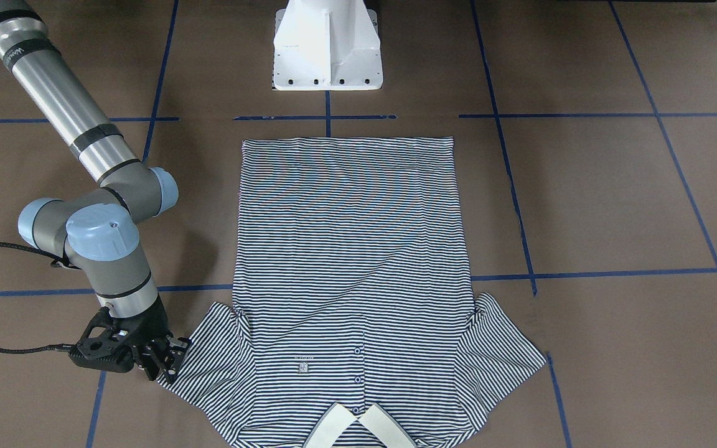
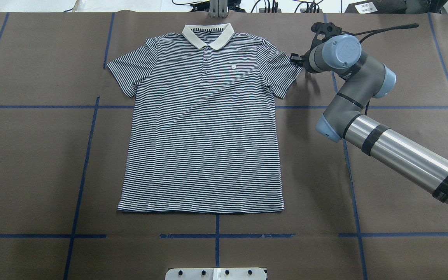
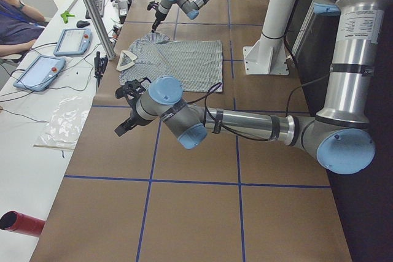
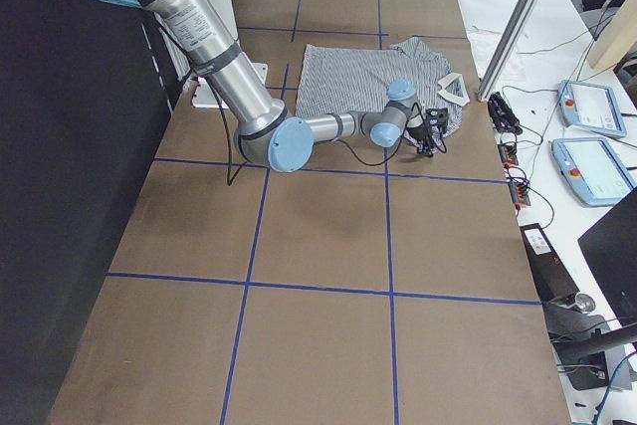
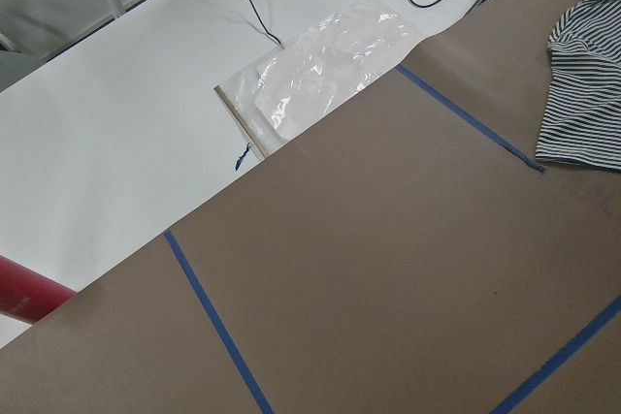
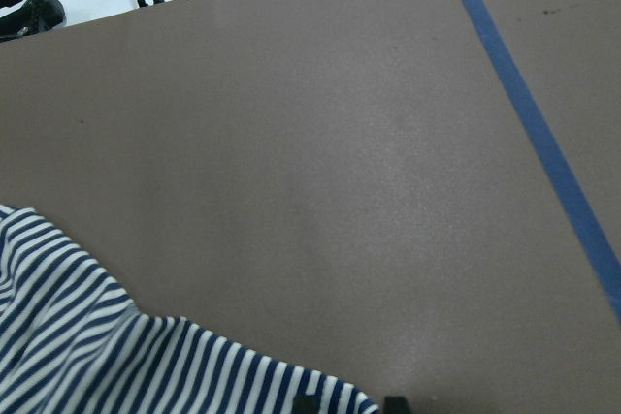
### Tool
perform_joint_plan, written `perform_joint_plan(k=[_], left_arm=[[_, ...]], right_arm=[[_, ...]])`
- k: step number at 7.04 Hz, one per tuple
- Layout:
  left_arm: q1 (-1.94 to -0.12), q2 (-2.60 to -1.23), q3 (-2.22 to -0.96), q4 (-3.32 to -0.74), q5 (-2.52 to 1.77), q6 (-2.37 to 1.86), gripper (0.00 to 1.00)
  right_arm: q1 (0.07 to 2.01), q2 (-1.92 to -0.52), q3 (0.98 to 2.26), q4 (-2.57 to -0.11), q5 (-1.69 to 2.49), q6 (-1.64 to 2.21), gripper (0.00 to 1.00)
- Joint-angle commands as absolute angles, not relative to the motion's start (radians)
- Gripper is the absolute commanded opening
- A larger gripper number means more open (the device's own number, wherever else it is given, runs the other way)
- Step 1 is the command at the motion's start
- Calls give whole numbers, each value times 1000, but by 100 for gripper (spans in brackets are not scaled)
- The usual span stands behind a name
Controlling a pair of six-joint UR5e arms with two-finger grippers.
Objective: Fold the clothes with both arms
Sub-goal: 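Move the right gripper to the shirt sleeve nearest it and grasp, then fold the held sleeve inward across the shirt toward the collar with the right gripper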
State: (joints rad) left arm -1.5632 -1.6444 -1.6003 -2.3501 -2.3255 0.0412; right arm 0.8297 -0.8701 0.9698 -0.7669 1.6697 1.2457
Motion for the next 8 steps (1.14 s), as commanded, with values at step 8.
perform_joint_plan(k=[8], left_arm=[[-1562, -1641, -1598, -2352, -2326, 43, 100]], right_arm=[[704, -638, 1089, -1239, 1452, 1489, 0]])
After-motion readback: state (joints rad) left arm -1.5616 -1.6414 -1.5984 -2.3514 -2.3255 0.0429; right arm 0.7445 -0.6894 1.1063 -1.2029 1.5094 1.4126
